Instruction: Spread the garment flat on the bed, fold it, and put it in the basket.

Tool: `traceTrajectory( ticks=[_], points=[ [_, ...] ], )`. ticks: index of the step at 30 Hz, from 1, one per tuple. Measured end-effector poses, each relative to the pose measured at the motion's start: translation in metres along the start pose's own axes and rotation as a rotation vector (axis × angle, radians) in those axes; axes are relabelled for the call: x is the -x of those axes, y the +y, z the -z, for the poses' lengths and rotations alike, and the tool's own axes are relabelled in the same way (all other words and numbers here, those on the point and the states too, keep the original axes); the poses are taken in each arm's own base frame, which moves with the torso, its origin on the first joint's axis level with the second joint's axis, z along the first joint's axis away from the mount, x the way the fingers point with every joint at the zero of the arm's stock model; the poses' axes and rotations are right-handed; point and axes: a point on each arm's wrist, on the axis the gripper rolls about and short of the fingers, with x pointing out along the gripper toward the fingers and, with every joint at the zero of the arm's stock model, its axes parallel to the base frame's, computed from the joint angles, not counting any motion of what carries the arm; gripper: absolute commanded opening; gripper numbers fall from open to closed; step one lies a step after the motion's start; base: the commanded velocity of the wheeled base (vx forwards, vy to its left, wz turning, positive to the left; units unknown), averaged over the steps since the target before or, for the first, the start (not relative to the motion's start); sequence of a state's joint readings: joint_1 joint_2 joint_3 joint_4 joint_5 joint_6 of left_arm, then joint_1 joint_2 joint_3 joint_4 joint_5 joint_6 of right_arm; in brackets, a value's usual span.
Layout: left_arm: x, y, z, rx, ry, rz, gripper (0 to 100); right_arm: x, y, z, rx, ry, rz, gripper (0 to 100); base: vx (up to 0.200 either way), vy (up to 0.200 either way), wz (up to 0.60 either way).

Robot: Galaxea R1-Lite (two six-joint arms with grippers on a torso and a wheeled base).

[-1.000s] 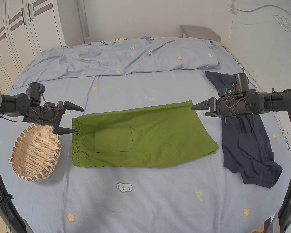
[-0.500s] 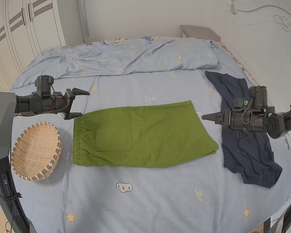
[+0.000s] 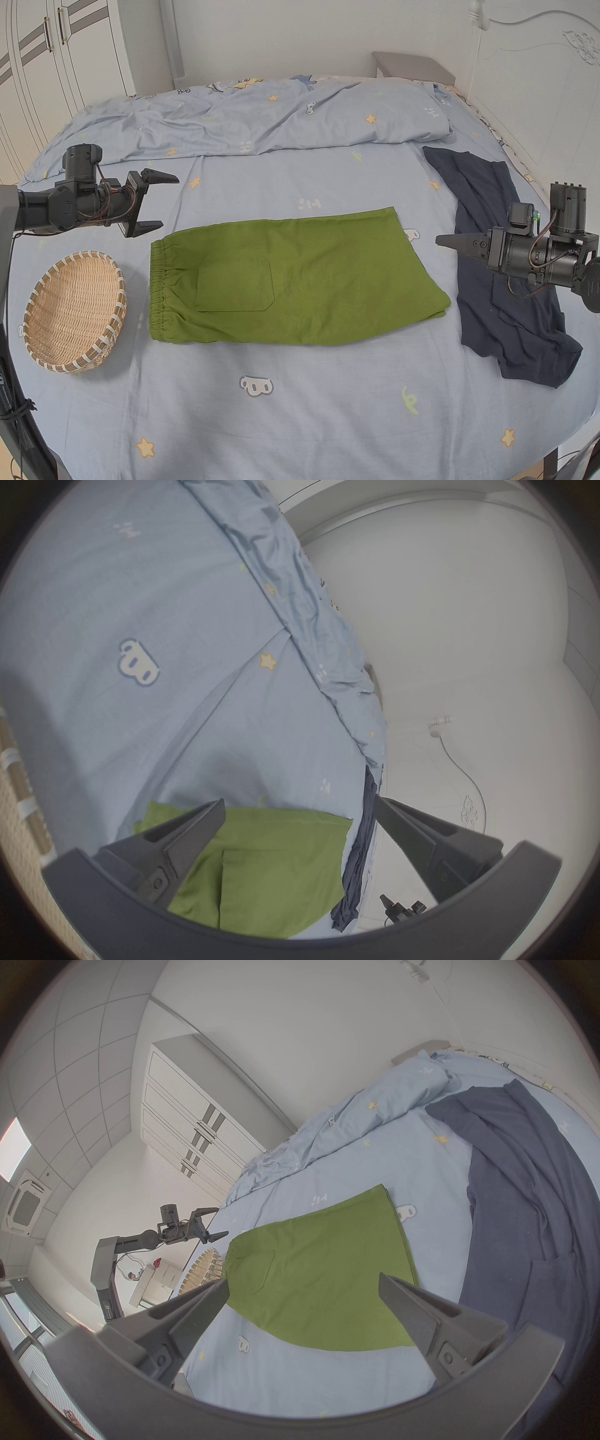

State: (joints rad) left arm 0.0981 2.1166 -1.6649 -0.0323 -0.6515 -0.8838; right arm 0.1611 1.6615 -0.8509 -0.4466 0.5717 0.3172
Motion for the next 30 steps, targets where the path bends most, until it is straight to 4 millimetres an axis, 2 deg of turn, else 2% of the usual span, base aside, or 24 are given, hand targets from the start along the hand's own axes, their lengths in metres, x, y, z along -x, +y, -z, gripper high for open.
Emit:
traceTrajectory(
  ticks=[3, 6, 13, 18, 24, 30],
  points=[
    [0.016, -0.006, 0.01, -0.006, 0.003, -0.006, 100, 0.006, 0.004, -0.002, 0.007, -0.013, -0.004, 100, 0.0, 0.0, 0.0],
    [0.029, -0.001, 0.027, -0.024, 0.025, -0.036, 100, 0.011, 0.007, -0.003, 0.012, -0.025, -0.011, 100, 0.0, 0.0, 0.0],
    [0.047, 0.034, 0.074, -0.102, 0.085, -0.097, 100, 0.019, 0.015, -0.005, 0.023, -0.04, -0.034, 100, 0.0, 0.0, 0.0],
    [0.058, 0.056, 0.103, -0.194, 0.064, -0.078, 100, 0.023, 0.02, -0.004, 0.028, -0.04, -0.05, 100, 0.0, 0.0, 0.0],
    [0.066, 0.068, 0.121, -0.302, -0.002, -0.093, 100, 0.024, 0.026, 0.0, 0.034, -0.031, -0.07, 100, 0.0, 0.0, 0.0],
    [0.058, 0.082, 0.13, -0.366, -0.03, -0.192, 100, 0.024, 0.03, 0.003, 0.038, -0.024, -0.081, 100, 0.0, 0.0, 0.0]
  ],
)
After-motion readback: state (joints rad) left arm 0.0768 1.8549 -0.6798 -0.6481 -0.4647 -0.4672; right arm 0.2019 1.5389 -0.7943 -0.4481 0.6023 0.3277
